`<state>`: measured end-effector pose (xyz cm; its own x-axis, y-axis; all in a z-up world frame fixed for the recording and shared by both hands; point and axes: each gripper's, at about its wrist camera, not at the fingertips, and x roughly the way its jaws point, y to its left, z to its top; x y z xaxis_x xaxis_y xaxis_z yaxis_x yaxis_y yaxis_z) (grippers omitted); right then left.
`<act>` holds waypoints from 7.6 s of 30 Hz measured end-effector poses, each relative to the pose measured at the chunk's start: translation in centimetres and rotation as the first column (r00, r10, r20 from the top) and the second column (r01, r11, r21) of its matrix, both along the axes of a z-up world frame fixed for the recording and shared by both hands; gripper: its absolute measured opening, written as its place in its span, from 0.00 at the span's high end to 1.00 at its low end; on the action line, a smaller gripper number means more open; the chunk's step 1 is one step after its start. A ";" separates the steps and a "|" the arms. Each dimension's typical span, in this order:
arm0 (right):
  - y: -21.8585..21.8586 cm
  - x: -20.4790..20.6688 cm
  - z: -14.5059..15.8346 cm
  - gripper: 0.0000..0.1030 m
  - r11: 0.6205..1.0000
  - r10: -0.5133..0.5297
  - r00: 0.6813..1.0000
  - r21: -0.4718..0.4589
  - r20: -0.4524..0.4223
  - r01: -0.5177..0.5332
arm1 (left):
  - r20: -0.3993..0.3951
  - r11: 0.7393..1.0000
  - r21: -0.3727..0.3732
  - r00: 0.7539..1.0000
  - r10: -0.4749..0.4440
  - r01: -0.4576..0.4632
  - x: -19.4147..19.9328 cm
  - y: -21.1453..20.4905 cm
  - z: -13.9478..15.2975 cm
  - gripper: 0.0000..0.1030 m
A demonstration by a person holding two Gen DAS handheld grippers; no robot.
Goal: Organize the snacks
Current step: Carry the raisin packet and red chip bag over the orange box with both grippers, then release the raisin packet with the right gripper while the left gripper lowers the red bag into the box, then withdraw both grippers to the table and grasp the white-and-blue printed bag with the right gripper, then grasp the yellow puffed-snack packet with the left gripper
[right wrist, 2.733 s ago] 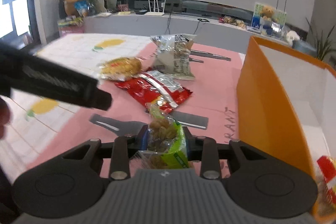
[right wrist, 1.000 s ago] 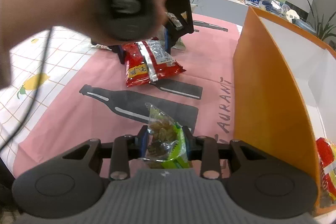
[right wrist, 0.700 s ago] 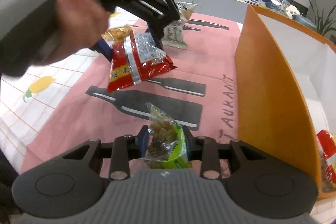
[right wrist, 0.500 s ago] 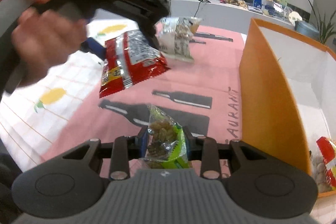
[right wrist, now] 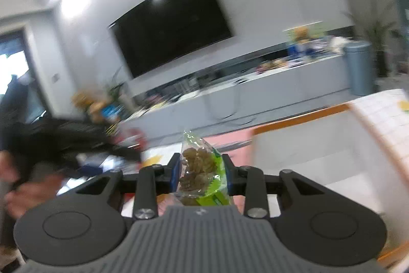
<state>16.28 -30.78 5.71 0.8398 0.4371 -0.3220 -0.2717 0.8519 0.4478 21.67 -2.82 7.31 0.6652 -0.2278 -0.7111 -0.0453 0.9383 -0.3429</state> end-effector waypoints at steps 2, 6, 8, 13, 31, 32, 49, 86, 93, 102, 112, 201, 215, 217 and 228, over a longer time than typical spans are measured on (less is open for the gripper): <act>-2.6 0.6 -0.8 0.70 0.998 -0.028 1.000 0.051 -0.009 0.029 | -0.002 0.999 -0.009 0.999 -0.033 0.033 0.0 -1.3 0.5 0.19; -5.3 1.9 -2.3 0.70 0.990 -0.140 0.987 -0.003 -0.080 0.140 | -0.007 0.996 -0.035 0.997 -0.077 0.077 0.5 -3.7 0.6 0.19; -5.5 3.2 -3.0 0.70 0.986 -0.162 0.980 -0.068 -0.119 0.154 | -0.003 0.995 -0.022 0.995 -0.096 0.096 0.5 -5.0 0.5 0.19; -5.0 6.3 -5.4 0.70 0.978 -0.167 0.948 -0.164 -0.269 0.126 | -0.005 0.988 -0.004 0.988 -0.155 0.155 0.3 -7.9 0.0 0.19; -7.1 8.3 -6.6 0.49 0.975 -0.220 0.908 -0.118 -0.358 0.189 | -0.076 0.967 0.034 0.965 -0.250 0.253 0.3 -14.0 -2.9 0.19; -7.0 8.2 -6.3 0.48 0.974 -0.224 0.910 -0.122 -0.348 0.193 | -0.077 0.966 0.038 0.965 -0.252 0.255 0.3 -14.4 -2.9 0.19; -11.0 4.6 -2.7 0.41 0.933 -0.338 0.910 0.041 -0.239 0.357 | -0.173 0.929 0.274 0.963 -0.207 0.249 6.5 -20.5 -7.3 0.19; -8.9 4.8 -2.8 0.39 0.933 -0.347 0.900 0.003 -0.264 0.361 | -0.142 0.938 0.235 0.964 -0.226 0.255 6.4 -18.5 -5.7 0.13; -7.2 4.7 -2.2 0.39 0.943 -0.328 0.915 -0.028 -0.235 0.331 | -0.107 0.946 0.207 0.967 -0.231 0.249 3.0 -15.9 -4.3 0.13; -3.1 4.2 -1.3 0.39 0.964 -0.264 0.949 -0.075 -0.170 0.254 | -0.064 0.957 0.174 0.973 -0.222 0.230 -1.2 -12.4 -3.3 0.13; 0.8 3.1 0.2 0.39 0.977 -0.160 0.985 -0.150 -0.062 0.149 | -0.022 0.988 0.093 0.992 -0.122 0.124 -5.4 -5.2 -3.3 0.13; 17.6 3.7 -7.1 0.44 0.918 0.095 0.993 -0.379 -0.074 -0.116 | 0.131 0.955 0.297 0.990 -0.060 0.019 0.9 10.8 -10.6 0.06; 17.2 4.6 -8.4 0.43 0.929 0.055 0.993 -0.360 -0.105 -0.089 | 0.034 0.922 0.362 0.986 -0.162 0.139 10.7 12.1 -15.8 0.01; 17.3 4.5 -8.6 0.43 0.922 0.055 0.993 -0.376 -0.102 -0.090 | 0.041 0.930 0.344 0.987 -0.154 0.131 11.3 12.7 -16.2 0.01; 18.1 4.5 -9.1 0.43 0.906 0.063 0.993 -0.411 -0.100 -0.098 | 0.036 0.922 0.345 0.978 -0.203 0.178 12.0 12.4 -18.5 0.00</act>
